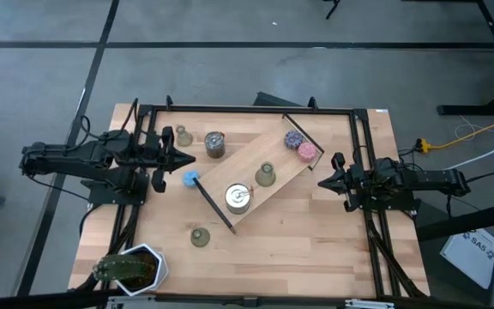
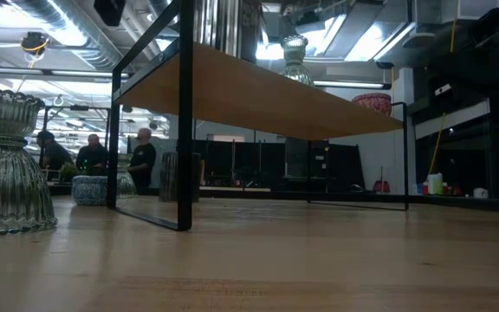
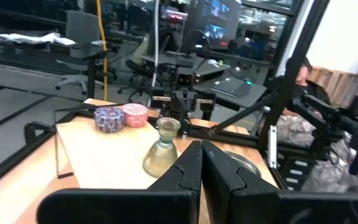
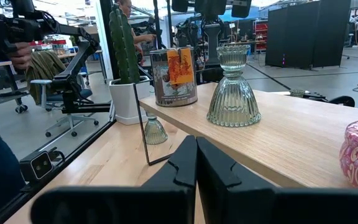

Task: Pick & Place candle stick holders
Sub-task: Put the silver scented candle on the shelf aligned with the other silver scented candle

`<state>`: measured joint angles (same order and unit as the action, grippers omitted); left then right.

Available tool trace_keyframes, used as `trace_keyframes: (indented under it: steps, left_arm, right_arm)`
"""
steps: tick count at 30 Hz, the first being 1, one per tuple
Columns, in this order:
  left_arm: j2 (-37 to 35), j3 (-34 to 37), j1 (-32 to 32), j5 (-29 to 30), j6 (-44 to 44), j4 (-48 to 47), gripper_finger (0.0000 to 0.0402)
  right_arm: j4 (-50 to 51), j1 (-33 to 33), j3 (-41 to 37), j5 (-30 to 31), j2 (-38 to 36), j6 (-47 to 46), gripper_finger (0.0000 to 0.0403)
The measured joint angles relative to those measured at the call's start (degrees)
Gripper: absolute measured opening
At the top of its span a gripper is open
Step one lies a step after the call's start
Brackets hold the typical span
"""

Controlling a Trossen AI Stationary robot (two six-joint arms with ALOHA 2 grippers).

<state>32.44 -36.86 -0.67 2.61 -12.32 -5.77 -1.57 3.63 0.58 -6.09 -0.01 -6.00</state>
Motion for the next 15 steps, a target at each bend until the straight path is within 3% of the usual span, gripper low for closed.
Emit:
trace_keyframes:
  steps: [9, 15]
  left_arm:
    - [0.0, 0.0, 0.0, -7.8, -0.6, -1.0, 0.0001]
    - [0.0, 0.0, 0.0, -9.0, -0.6, -1.0, 0.0001]
  right_arm:
    - [0.0, 0.0, 0.0, 0.0, 0.0, 0.0, 0.001]
    - [0.0, 0.0, 0.0, 0.0, 0.0, 0.0, 0.001]
